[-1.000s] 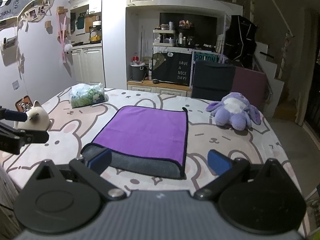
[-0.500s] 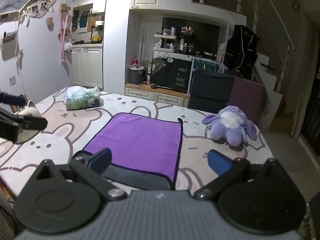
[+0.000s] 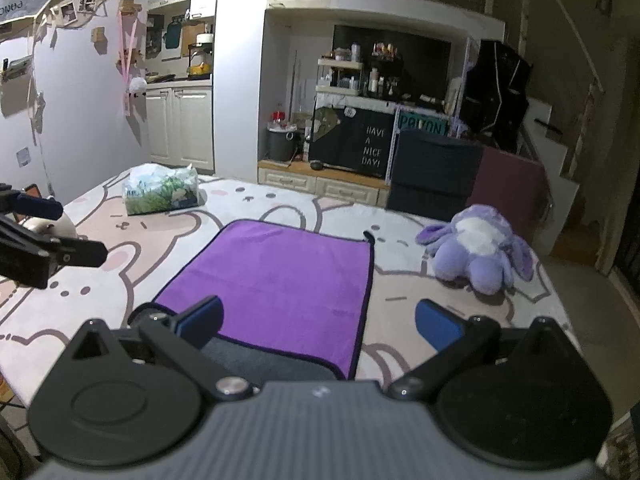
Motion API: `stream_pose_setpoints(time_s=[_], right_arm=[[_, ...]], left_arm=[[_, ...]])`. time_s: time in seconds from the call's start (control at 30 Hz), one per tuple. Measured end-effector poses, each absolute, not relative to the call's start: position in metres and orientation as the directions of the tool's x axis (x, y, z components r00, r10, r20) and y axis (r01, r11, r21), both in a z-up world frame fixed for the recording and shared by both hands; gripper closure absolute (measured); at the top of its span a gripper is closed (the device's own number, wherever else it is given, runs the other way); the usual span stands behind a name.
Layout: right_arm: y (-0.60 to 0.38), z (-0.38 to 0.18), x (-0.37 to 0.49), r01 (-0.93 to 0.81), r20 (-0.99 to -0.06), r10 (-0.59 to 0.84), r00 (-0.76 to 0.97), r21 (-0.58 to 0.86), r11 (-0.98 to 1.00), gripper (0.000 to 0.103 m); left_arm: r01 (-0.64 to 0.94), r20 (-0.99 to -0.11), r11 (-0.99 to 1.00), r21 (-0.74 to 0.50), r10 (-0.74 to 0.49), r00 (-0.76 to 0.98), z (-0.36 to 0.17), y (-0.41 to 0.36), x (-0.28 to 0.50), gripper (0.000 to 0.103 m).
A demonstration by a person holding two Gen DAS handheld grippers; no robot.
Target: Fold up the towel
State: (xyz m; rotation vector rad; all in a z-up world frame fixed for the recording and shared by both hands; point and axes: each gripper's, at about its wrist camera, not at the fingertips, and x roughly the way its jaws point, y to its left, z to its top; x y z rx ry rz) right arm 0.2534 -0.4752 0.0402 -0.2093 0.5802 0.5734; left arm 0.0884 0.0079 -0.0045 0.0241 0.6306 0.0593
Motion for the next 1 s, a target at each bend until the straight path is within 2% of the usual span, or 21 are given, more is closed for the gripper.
stream_pose_setpoints(time_s=[0.37,0.57,0.77,1.0], right_arm=[[-0.471,-0.008,0.288,-0.558,-0.637,0.429,0.640,-0.001,0.830,0.000],[-0.467,-0.037,0.288,-0.602,-0.655,0.431,0.621,-0.047,0.797,0.000],[-0.465,-0.061,0.290,-0.605,-0.694,0.414,0.588,-0.038,0.795,0.000],[-0.464,-0.083,0.298,-0.596,-0.667,0.424,0.613,-0.038,0.802,0.000]], left_arm=[[-0.067,-0.637,0.998,-0.006,0.048,0.769,-0.059,0.021,0.115,0.000],[-0.067,-0.659,0.998,0.005,0.054,0.750,-0.086,0.025,0.117,0.000],[-0.075,-0.700,0.995,-0.061,0.011,0.714,-0.108,0.033,0.122,0.000],[-0.074,-0.737,0.994,-0.078,-0.007,0.676,-0.129,0.047,0.131,0.000]])
